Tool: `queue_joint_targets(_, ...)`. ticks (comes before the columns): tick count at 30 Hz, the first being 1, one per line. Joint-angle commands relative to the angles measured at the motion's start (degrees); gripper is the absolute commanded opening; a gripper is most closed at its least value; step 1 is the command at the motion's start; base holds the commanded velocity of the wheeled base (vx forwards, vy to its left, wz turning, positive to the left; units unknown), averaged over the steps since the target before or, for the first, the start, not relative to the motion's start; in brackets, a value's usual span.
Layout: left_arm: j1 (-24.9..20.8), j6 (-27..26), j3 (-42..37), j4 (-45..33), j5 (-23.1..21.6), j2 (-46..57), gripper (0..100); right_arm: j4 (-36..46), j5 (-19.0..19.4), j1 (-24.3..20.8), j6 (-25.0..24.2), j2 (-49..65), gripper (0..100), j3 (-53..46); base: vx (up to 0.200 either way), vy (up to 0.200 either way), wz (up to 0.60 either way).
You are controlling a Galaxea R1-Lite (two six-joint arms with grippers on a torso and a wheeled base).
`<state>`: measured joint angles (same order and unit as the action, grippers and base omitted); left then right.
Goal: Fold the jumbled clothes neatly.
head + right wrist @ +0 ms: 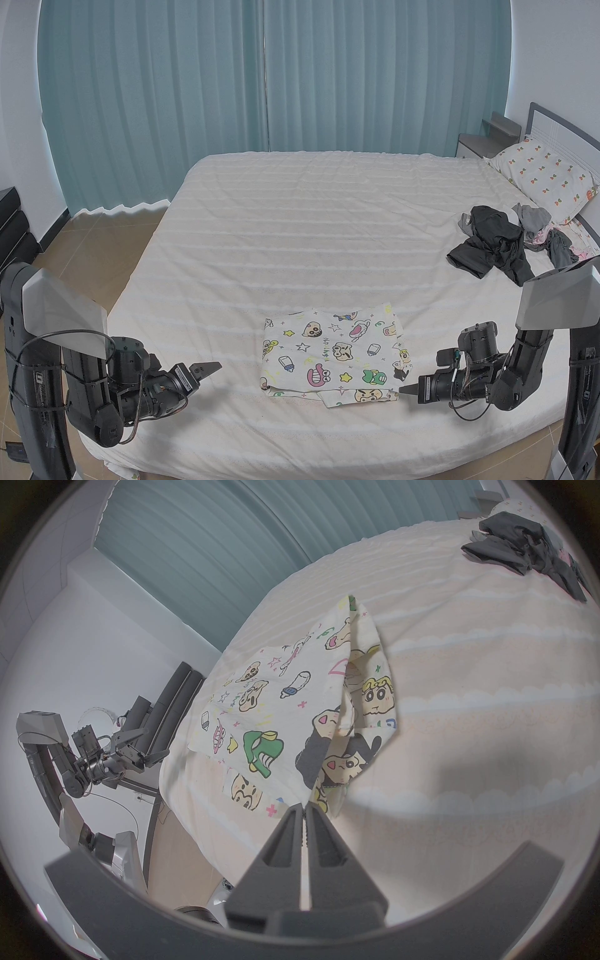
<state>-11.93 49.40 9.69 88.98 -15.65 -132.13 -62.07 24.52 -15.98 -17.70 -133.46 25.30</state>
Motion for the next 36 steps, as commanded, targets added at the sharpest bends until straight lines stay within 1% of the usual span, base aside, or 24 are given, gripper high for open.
queue_joint_targets(1,-0.2,-0.2,0.1,1.0,0.3,-0.1,100,0.0,0.0,0.0,0.0,-0.5,0,0.1,0.0,0.0,0.0)
queue_joint_targets(6,-0.7,-2.9,3.0,1.0,0.6,-1.1,100,0.0,-0.1,0.4,0.1,0.2,0,-0.1,0.0,0.0,0.0)
queue_joint_targets(8,-2.3,-3.4,5.6,1.0,0.8,-2.2,100,0.6,-0.2,1.0,1.2,0.9,0,-0.1,0.0,0.0,0.0)
queue_joint_targets(11,-3.4,-3.5,7.7,0.9,1.4,-3.4,100,2.8,-0.2,1.3,2.1,2.0,0,0.2,0.0,0.0,0.0)
queue_joint_targets(12,-3.8,-4.0,10.0,0.6,1.9,-4.2,100,5.2,-0.5,1.1,2.3,2.5,0,0.5,0.0,0.0,0.0)
queue_joint_targets(14,-3.8,-4.7,12.6,0.1,1.9,-4.3,100,5.7,-0.6,0.8,3.0,2.4,0,0.3,0.0,0.0,0.0)
queue_joint_targets(16,-4.0,-5.0,16.0,-2.4,1.9,-4.3,100,5.9,-0.8,0.9,4.4,2.4,0,0.1,0.0,0.0,0.0)
queue_joint_targets(17,-4.3,-5.5,17.7,-4.9,1.9,-4.3,100,5.9,-1.3,1.1,4.9,2.4,0,0.1,0.0,0.0,0.0)
queue_joint_targets(18,-4.6,-6.1,19.3,-7.2,1.9,-4.3,100,5.7,-1.8,1.3,5.1,2.4,100,0.1,0.0,0.0,0.0)
queue_joint_targets(20,-4.8,-7.8,22.7,-13.0,1.9,-4.3,100,5.6,-1.8,2.1,5.4,2.7,100,0.2,0.0,0.0,0.0)
queue_joint_targets(21,-4.8,-7.8,22.7,-13.0,1.9,-4.3,100,5.6,-1.8,2.1,5.4,2.7,100,0.2,0.0,0.0,0.0)
queue_joint_targets(22,-4.9,-9.0,25.8,-17.6,1.9,-4.4,100,5.4,-1.8,2.7,5.4,2.8,100,0.6,0.0,0.0,0.0)
queue_joint_targets(25,-5.1,-9.8,30.0,-23.0,1.9,-5.2,100,4.9,-1.9,3.9,5.4,2.6,100,1.8,0.0,0.0,0.0)
queue_joint_targets(28,-6.0,-10.8,33.9,-26.6,1.9,-5.9,100,4.8,-1.9,4.2,5.2,0.9,100,3.8,0.0,0.0,0.0)
queue_joint_targets(30,-7.0,-11.5,36.2,-28.2,1.9,-6.7,100,3.8,-3.0,4.2,4.8,-1.4,100,6.4,0.0,0.0,0.0)
queue_joint_targets(32,-7.8,-12.0,38.0,-29.2,1.9,-7.7,100,2.3,-4.5,3.9,3.3,-3.3,100,7.7,0.0,0.0,0.0)
queue_joint_targets(34,-7.8,-12.0,38.0,-29.2,1.9,-7.7,100,2.3,-4.5,3.9,3.3,-3.3,100,7.7,0.0,0.0,0.0)
queue_joint_targets(35,-8.5,-12.2,39.1,-29.6,2.1,-8.1,100,-0.7,-5.4,3.6,0.3,-4.5,100,7.5,0.0,0.0,0.0)
queue_joint_targets(36,-8.5,-12.2,39.0,-29.7,2.1,-8.1,100,-2.0,-5.4,3.3,-1.0,-4.6,100,7.3,0.0,0.0,0.0)
